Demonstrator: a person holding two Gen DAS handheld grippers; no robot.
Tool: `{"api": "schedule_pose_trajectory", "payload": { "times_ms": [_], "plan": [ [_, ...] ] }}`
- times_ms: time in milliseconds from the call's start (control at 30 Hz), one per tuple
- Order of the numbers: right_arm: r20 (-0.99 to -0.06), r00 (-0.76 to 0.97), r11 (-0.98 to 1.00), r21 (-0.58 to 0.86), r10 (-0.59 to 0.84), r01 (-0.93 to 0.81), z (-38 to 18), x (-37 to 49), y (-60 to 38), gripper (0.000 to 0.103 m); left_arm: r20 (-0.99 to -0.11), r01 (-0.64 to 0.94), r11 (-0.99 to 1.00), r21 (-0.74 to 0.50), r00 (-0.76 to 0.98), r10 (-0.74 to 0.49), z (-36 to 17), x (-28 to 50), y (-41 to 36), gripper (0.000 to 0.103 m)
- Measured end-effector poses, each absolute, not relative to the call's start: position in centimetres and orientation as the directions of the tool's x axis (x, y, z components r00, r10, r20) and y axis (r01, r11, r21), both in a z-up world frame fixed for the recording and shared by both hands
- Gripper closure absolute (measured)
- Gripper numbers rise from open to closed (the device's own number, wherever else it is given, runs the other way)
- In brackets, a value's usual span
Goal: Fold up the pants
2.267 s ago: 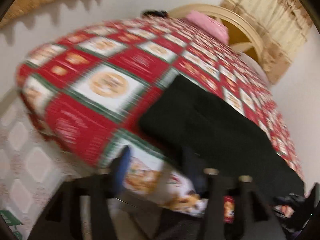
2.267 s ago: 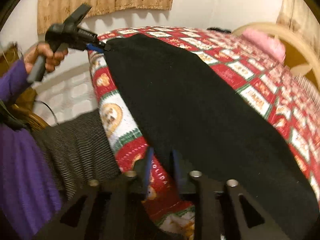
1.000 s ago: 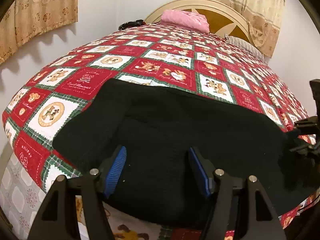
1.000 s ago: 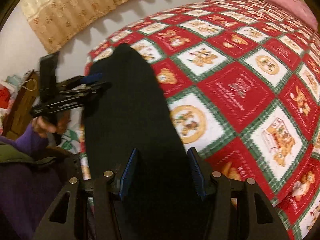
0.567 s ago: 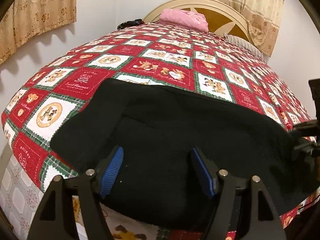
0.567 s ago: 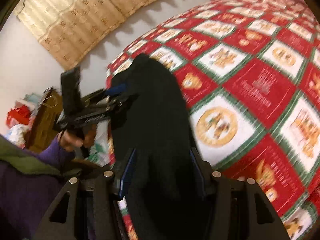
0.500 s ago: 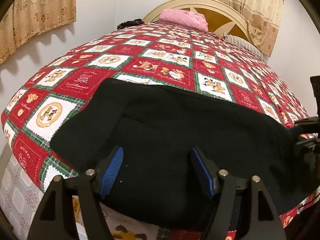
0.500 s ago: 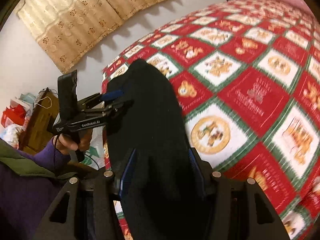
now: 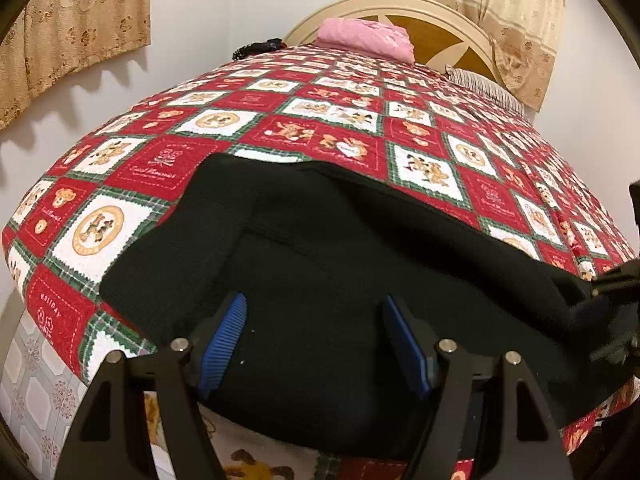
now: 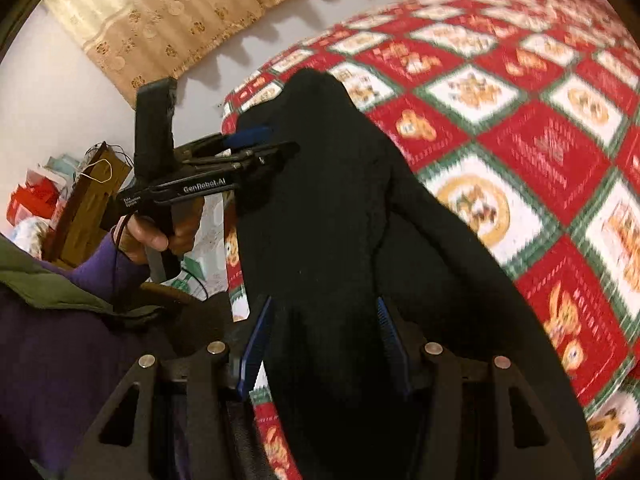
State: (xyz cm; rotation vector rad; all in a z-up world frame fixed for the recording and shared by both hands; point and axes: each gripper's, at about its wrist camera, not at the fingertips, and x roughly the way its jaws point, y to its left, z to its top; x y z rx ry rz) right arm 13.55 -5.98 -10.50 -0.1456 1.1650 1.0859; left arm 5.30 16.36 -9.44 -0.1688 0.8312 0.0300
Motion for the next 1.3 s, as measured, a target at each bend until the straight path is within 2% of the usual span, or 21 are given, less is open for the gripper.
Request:
{"api": "schedule_pose_trajectory", "payload": {
  "times_ms": [167,267,333,400,667,900,967,1033,1133,1267,1300],
  "plan": [
    [-0.796,0.078,0.604,0.388,0.6,-0.696,-10.3,15.9,-6.8,0.049,-0.733,-0.095,0.987,-0.133,0.68,-0.034,-9.5,5.3,16.4,0.029],
    [-0.76,0.01,0.599,0.504,0.65,-0.623,-11.8,17.4,-7.2,0.048,-0.733,-0.094,0.986,-0.135,0.68,-0.035,-9.4,5.3,16.4,0.029],
    [-0.723,-0.016,0.562,0.551,0.691,-0.617,-11.9,17.6,-6.6,0.039,-0.733,-0.095,0.986,-0.134,0.679,-0.034,-9.5,5.3,16.3,0.029],
    [-0.7,-0.034,0.529,0.569,0.713,-0.63,-11.7,17.6,-5.3,0.036,-0.732,-0.095,0.986,-0.134,0.68,-0.034,-9.5,5.3,16.3,0.029],
    [-0.711,-0.014,0.515,0.524,0.703,-0.678,-11.7,19.0,0.2,0.036,-0.729,-0.092,0.985,-0.145,0.683,-0.043,-9.5,5.1,16.2,0.028],
    [-0.685,0.049,0.542,0.529,0.727,-0.653,-11.9,22.4,-0.4,0.037,-0.733,-0.085,0.987,-0.134,0.679,-0.041,-9.6,5.1,16.2,0.028],
    [-0.68,0.058,0.541,0.525,0.731,-0.657,-11.8,23.2,-1.1,0.039,-0.734,-0.084,0.987,-0.135,0.678,-0.043,-9.6,5.2,16.2,0.028],
    [-0.674,0.059,0.538,0.529,0.736,-0.657,-11.4,23.9,-2.0,0.052,-0.735,-0.083,0.988,-0.13,0.677,-0.04,-9.6,5.2,16.1,0.028],
    [-0.675,0.055,0.541,0.537,0.736,-0.647,-11.4,24.9,-3.0,0.065,-0.735,-0.081,0.989,-0.127,0.677,-0.039,-9.6,5.2,16.1,0.028],
    [-0.671,0.046,0.562,0.58,0.74,-0.589,-12.6,26.6,-5.1,0.076,-0.732,-0.079,0.989,-0.125,0.68,-0.038,-9.7,5.2,16.0,0.028],
    [-0.67,0.038,0.564,0.591,0.741,-0.576,-13.0,27.0,-5.6,0.086,-0.731,-0.078,0.99,-0.12,0.681,-0.036,-9.7,5.2,15.9,0.027]
  ]
}}
